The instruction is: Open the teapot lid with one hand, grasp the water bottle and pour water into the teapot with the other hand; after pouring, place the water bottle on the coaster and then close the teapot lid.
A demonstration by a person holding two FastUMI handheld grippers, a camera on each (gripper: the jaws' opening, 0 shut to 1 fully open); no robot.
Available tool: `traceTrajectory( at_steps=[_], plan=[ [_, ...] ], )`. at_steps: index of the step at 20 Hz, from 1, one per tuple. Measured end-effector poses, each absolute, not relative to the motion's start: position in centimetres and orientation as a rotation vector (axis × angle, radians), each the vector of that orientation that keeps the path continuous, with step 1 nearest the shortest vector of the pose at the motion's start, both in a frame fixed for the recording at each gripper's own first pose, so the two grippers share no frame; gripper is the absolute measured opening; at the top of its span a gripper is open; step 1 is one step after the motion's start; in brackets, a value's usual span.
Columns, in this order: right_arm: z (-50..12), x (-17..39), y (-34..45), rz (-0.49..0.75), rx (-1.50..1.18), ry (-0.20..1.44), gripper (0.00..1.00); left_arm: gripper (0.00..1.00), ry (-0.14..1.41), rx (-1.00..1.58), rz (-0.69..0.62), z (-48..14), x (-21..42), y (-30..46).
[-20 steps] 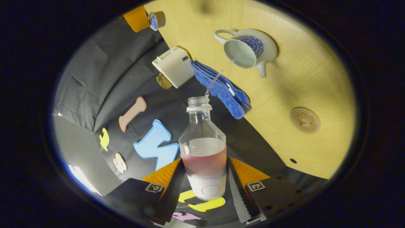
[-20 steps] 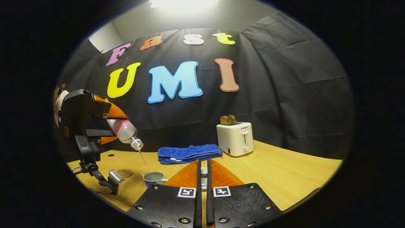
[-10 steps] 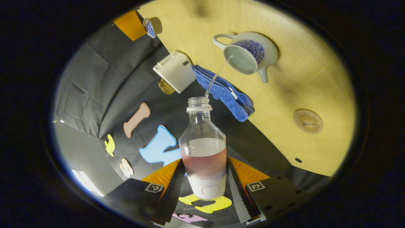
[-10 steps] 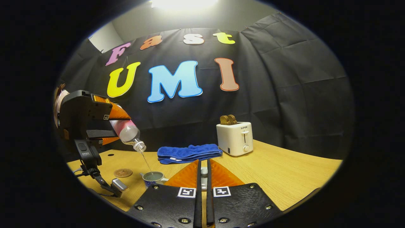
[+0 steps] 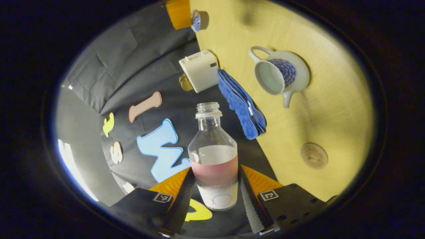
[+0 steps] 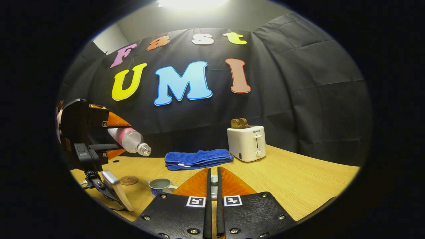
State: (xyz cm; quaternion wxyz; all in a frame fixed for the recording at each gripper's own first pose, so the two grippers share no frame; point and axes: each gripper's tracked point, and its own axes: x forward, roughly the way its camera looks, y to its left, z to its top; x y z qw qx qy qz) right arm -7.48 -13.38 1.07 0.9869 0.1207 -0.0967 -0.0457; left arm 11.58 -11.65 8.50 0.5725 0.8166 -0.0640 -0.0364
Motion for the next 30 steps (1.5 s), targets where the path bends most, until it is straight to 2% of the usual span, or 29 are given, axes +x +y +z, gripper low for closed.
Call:
traceTrajectory(
  at_steps=[7,16,20,24,30],
  plan=[
    [0.4,-6.8,-13.0,-0.089,0.223,-0.171,0.06,0.87,-0.146,1.425,-0.087,7.2,11.5,-9.5],
    [-0.1,-6.1,-12.2,-0.081,0.205,-0.152,0.06,0.87,-0.003,0.68,-0.043,2.9,13.9,-2.9],
    [-0.4,-5.9,-12.1,-0.086,0.188,-0.138,0.06,0.87,0.025,0.397,-0.069,1.4,15.0,-1.3],
    [-0.8,-5.7,-12.2,-0.085,0.194,-0.123,0.06,0.86,0.058,0.174,-0.09,0.6,16.0,-0.4],
    [-0.9,-5.7,-12.3,-0.088,0.193,-0.118,0.06,0.85,0.068,0.033,-0.072,0.0,16.6,0.9]
  ],
)
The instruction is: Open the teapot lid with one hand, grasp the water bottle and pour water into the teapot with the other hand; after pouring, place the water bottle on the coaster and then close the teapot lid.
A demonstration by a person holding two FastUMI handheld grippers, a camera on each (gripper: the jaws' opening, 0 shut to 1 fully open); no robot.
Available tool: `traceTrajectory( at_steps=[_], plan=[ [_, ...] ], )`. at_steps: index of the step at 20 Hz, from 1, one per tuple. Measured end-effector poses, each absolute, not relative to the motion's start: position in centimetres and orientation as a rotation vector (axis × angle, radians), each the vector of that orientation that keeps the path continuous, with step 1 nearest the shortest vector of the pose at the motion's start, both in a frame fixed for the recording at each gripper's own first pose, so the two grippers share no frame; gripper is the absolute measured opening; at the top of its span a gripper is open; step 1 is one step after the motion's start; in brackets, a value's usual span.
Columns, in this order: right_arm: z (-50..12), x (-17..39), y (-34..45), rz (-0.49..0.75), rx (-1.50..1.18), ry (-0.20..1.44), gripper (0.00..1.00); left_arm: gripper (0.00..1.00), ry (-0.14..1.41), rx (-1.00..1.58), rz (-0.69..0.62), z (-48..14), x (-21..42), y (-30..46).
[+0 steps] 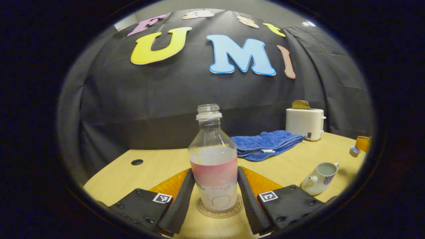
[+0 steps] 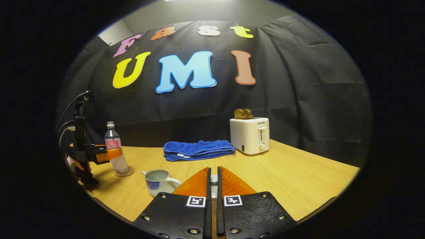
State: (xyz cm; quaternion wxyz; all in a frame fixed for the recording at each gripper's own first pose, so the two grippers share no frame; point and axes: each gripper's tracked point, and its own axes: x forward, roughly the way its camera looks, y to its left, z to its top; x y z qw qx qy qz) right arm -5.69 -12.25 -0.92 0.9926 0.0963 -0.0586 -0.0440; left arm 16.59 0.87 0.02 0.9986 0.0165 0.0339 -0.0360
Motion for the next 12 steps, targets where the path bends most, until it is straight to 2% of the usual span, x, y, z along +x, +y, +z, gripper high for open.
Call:
traceTrajectory(
  at_steps=[3,6,12],
  plan=[
    [-0.9,-5.8,-12.3,-0.09,0.193,-0.12,0.06,0.87,0.076,0.018,-0.083,-0.3,16.5,0.5],
    [-0.8,-5.7,-12.3,-0.089,0.194,-0.121,0.06,0.99,0.106,0.029,-0.071,-1.1,16.7,0.4],
    [0.2,-5.5,-11.0,-0.052,0.186,-0.141,0.06,1.0,0.106,0.017,-0.086,-0.3,14.7,0.4]
  ],
)
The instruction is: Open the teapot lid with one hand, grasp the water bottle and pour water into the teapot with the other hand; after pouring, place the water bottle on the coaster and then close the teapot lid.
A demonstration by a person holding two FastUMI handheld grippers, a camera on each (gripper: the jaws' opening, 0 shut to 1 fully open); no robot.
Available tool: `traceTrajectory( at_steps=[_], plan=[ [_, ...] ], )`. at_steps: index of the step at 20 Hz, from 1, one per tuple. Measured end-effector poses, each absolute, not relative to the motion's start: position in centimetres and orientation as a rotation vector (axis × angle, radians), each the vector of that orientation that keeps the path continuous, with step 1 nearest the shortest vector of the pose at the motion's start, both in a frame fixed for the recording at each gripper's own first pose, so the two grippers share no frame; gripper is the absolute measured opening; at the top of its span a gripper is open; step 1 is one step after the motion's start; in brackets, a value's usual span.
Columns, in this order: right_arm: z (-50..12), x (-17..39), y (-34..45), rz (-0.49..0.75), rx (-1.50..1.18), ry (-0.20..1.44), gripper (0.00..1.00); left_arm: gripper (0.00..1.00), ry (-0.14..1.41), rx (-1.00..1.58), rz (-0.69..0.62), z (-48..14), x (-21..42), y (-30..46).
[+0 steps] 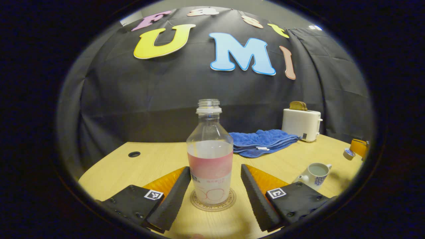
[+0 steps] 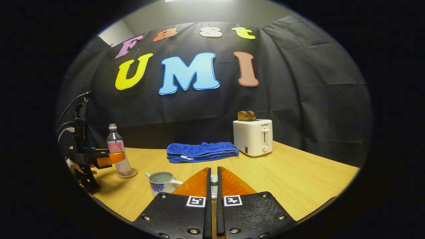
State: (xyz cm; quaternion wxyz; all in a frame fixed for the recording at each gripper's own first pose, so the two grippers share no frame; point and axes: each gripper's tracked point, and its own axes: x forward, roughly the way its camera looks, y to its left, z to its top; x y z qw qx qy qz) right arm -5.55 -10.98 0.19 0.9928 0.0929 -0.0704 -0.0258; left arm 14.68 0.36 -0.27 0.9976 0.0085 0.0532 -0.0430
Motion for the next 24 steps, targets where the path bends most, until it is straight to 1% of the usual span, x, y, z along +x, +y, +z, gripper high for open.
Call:
traceTrajectory(
  at_steps=[3,8,14,18,24],
  plan=[
    [1.1,-5.4,-9.8,-0.027,0.17,-0.151,0.05,1.0,0.102,0.049,-0.079,-0.3,12.8,0.5],
    [3.2,-5.0,-7.3,0.02,0.141,-0.172,0.06,1.0,0.097,0.019,-0.075,-0.2,9.4,1.5],
    [4.9,-3.3,-3.6,0.099,0.132,-0.164,0.06,1.0,0.063,-0.03,-0.036,1.0,5.0,3.9],
    [4.5,-1.8,-1.4,0.146,0.12,-0.13,0.06,1.0,0.027,-0.047,0.03,2.0,2.0,6.8],
    [2.3,-0.1,-0.2,0.171,0.128,-0.06,0.05,1.0,-0.003,-0.041,0.119,2.7,-0.7,10.8]
  ],
)
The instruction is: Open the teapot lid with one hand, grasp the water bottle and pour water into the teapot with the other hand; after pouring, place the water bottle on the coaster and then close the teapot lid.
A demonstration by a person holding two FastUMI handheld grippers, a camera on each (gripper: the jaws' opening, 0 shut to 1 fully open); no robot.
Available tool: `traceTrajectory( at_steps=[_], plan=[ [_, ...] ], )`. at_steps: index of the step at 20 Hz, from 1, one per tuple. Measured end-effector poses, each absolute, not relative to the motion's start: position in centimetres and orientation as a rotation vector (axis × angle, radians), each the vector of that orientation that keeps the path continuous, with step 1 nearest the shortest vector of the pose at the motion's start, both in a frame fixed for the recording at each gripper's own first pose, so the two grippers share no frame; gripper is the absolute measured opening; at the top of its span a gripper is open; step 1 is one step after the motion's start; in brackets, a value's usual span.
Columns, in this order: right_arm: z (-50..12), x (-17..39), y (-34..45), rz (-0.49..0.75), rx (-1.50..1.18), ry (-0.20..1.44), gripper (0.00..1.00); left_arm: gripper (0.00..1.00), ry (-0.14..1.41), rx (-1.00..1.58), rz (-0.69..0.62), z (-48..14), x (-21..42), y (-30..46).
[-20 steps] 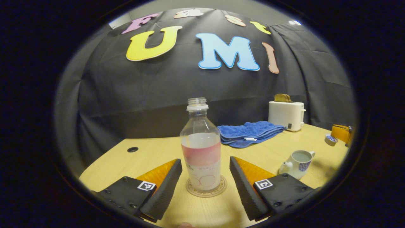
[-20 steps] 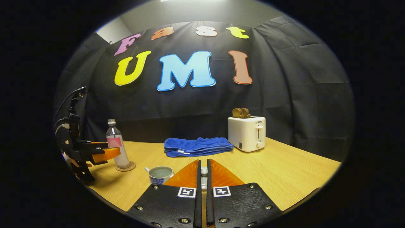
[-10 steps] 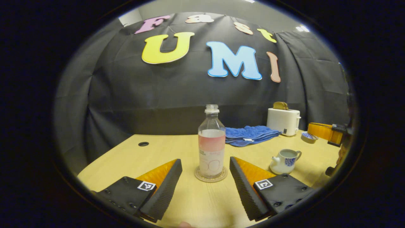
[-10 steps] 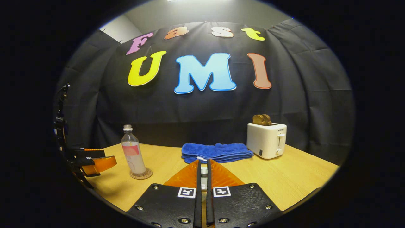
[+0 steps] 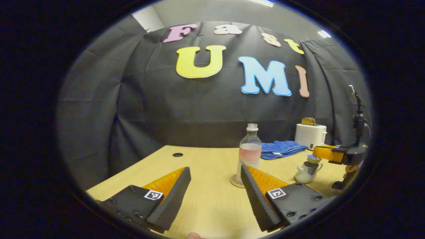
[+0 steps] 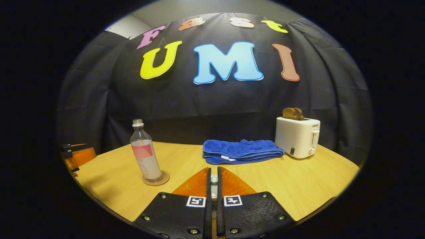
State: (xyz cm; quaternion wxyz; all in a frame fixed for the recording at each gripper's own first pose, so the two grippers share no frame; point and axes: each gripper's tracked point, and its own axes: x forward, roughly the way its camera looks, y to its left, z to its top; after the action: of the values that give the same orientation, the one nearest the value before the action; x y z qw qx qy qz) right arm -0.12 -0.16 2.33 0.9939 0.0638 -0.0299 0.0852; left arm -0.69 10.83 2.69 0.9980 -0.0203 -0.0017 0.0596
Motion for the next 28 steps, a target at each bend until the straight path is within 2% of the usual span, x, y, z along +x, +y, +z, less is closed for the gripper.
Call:
traceTrajectory(
  at_steps=[11,15,16,17,28],
  plan=[
    [0.6,0.8,-0.3,0.154,0.124,-0.008,0.05,1.0,0.007,-0.028,0.116,2.4,-1.5,10.5],
    [0.5,0.5,0.2,0.169,0.097,0.002,0.16,1.0,0.004,-0.023,0.097,2.7,-1.7,9.2],
    [0.9,0.2,0.0,0.164,0.1,-0.009,0.27,1.0,0.002,-0.022,0.091,2.9,-1.8,8.9],
    [1.5,-0.3,-0.2,0.161,0.109,-0.026,0.32,1.0,-0.001,-0.021,0.083,3.2,-2.0,8.4],
    [3.6,-9.6,0.0,0.119,0.182,-0.143,0.33,1.0,-0.052,-0.017,0.045,2.9,-4.4,2.2]
  ],
)
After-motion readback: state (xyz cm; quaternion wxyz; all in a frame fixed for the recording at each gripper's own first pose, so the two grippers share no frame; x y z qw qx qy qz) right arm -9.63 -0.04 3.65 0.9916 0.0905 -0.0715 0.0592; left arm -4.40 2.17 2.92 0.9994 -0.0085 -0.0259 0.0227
